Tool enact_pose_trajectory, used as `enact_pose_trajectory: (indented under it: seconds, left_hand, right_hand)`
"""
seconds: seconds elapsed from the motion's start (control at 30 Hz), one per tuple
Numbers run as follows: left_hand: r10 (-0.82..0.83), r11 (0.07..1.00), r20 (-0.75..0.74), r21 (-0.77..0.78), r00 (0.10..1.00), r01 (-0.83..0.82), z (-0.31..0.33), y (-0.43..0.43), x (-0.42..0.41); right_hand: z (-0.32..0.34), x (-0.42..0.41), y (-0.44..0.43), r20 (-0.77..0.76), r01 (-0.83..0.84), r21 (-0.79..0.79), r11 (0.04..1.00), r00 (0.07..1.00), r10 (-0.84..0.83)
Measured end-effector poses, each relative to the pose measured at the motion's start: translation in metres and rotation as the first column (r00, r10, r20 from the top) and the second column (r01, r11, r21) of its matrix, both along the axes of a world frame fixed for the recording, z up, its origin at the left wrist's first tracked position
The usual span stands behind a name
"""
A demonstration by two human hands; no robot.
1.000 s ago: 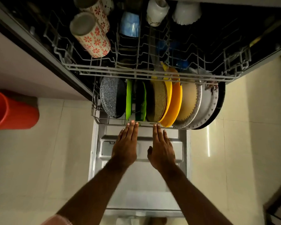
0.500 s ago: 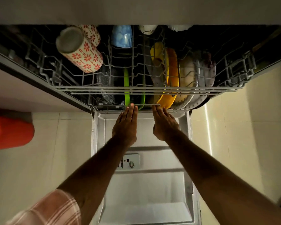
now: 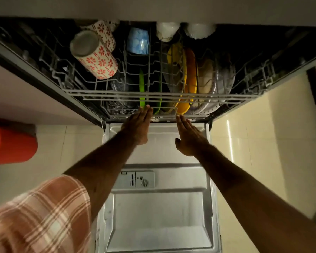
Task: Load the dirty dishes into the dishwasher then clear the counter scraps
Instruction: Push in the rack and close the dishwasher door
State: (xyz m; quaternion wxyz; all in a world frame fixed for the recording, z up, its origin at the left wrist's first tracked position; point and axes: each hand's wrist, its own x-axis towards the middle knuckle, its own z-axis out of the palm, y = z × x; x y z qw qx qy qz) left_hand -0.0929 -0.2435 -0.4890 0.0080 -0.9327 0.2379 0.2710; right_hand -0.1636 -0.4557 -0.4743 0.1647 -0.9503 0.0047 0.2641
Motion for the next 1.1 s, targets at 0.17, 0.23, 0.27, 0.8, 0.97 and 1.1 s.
enact_pose_trajectory:
  seconds: [0.17,0.23,0.27,0.8,0.97,1.1]
  left_hand:
    - [-0.045,0.993,0.089,-0.108,0.995,0.055,0.0,0.037,-0.066]
    - [-0.055,0.99,0.078,-0.122,0.995,0.064,-0.007,0.052,-0.108]
    - [-0.047,0.991,0.06,-0.122,0.997,0.054,-0.012,0.059,-0.131]
    - [-0.036,0.998,-0.19,0.048,0.981,0.046,-0.162,0.113,-0.473]
    - [-0.069,0.997,-0.075,0.031,0.995,0.071,-0.211,0.124,-0.506]
    - [-0.097,0.995,0.049,0.003,0.994,0.097,-0.228,0.124,-0.505]
  right_hand:
    - [-0.005,-0.067,0.0,-0.068,0.033,-0.001,0.999,0.997,-0.033]
    - [-0.013,-0.103,0.002,-0.087,0.038,0.015,0.999,0.996,-0.037]
    - [-0.018,-0.125,0.005,-0.092,0.043,0.028,0.999,0.995,-0.041]
    - [-0.173,-0.466,0.039,-0.226,-0.155,-0.002,0.988,0.962,0.151]
    - [-0.221,-0.491,0.051,-0.091,-0.216,-0.161,0.963,0.975,0.203]
    - [-0.245,-0.481,0.059,0.023,-0.185,-0.228,0.956,0.981,0.195]
